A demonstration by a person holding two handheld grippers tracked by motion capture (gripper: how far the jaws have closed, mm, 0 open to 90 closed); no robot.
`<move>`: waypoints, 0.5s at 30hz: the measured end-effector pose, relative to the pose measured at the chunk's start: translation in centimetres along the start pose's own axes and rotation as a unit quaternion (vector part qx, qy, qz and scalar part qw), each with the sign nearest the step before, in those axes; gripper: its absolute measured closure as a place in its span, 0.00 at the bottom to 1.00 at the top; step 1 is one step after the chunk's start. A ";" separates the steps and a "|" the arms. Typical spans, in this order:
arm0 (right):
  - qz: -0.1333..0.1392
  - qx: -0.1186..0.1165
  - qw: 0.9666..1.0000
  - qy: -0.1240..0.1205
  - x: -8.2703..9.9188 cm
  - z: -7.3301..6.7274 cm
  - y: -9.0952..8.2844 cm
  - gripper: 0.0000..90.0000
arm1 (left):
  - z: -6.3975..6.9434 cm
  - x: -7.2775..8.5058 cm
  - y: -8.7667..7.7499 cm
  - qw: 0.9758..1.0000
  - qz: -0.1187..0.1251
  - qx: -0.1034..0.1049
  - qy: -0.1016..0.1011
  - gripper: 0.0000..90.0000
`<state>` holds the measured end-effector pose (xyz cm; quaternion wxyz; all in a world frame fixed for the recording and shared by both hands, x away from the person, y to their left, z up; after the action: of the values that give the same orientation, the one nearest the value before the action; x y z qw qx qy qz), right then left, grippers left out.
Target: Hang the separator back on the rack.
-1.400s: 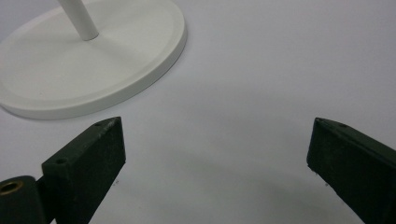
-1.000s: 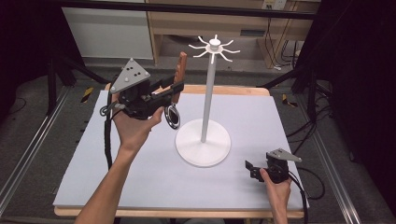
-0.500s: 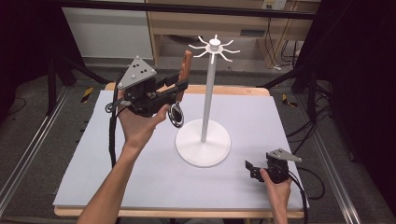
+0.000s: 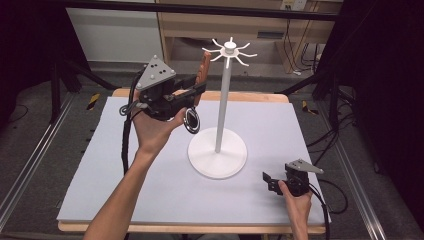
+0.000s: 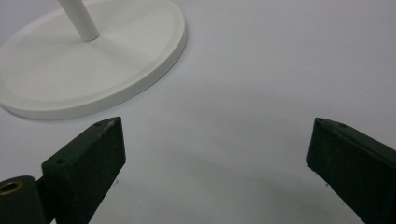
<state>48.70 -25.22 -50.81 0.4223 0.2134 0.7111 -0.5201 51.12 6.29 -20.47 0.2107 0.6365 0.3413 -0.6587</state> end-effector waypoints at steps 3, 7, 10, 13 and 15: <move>0.000 0.000 1.000 0.000 0.0 0.0 0.0 0.05 | -0.1 0.0 0.2 1.000 -0.001 -0.002 -0.003 0.75; 0.000 0.000 1.000 0.001 0.0 0.0 0.0 0.05 | -0.2 0.0 0.6 1.000 -0.004 0.000 -0.006 0.75; -0.001 0.000 1.000 0.000 0.1 0.0 0.0 0.05 | -0.2 0.2 1.0 1.000 -0.006 0.004 -0.006 0.75; -0.001 0.000 1.000 0.000 0.1 0.1 0.0 0.05 | -0.2 0.3 1.3 1.000 -0.009 0.007 -0.006 0.75; 0.000 -0.001 1.000 0.000 0.0 0.1 0.0 0.05 | -0.2 0.4 1.5 1.000 -0.009 0.008 -0.007 0.75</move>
<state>48.73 -25.30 -50.86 0.4226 0.2132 0.7115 -0.5194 52.25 5.45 -21.17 0.2025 0.6302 0.3404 -0.6678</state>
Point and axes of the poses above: each handheld gripper's, and its own axes: y roughly forward along the jaws, x roughly out of its underside, z roughly to its right, the point moved 6 cm from there along y, roughly forward along the jaws, and after that the axes turned 1 degree about -z, right-handed, at the moved point
